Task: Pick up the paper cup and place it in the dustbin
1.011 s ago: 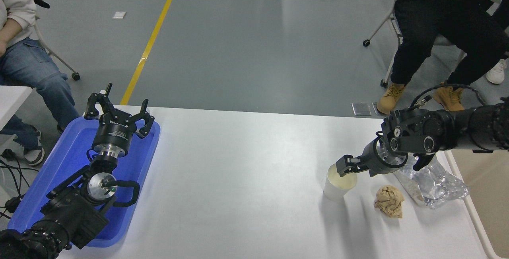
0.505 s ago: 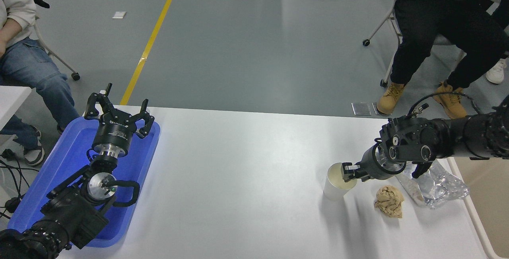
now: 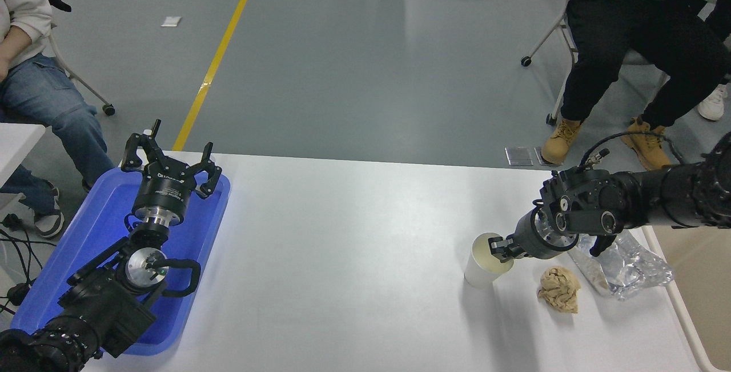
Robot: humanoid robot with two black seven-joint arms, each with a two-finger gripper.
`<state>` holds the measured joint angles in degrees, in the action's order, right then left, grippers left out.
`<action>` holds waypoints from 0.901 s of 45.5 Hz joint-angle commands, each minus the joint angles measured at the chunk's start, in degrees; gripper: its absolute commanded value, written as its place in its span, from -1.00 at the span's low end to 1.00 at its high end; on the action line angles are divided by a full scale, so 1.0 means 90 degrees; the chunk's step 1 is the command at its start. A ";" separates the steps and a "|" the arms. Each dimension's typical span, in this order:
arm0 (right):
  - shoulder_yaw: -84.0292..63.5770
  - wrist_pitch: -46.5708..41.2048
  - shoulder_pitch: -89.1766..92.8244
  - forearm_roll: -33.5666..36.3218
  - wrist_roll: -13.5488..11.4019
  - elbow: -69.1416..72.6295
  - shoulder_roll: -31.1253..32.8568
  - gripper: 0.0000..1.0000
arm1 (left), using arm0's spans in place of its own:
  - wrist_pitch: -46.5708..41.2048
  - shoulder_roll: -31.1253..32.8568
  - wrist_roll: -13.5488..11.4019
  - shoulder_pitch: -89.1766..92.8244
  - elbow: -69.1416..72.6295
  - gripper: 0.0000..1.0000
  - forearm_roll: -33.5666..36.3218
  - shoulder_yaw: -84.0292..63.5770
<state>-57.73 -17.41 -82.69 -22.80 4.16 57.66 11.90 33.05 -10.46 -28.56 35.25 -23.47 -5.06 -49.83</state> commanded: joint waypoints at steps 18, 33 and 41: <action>0.0038 -0.0644 -0.1504 0.0004 0.0046 0.0526 0.1157 -1.00 | 0.0009 0.0000 0.0000 0.0000 0.0000 1.00 -0.0004 0.0000; 0.0009 -0.1884 -0.3214 0.0004 0.0046 0.0692 0.2261 -1.00 | -0.0001 0.0000 0.0000 0.0000 0.0000 1.00 0.0005 0.0000; -0.0089 -0.2382 -0.3927 -0.0006 0.0036 0.0692 0.2593 -1.00 | -0.0001 0.0000 0.0000 0.0000 0.0000 1.00 0.0005 0.0000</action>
<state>-57.77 -32.31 -108.97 -22.77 4.55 63.38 30.13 33.06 -10.46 -28.56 35.25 -23.47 -5.03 -49.83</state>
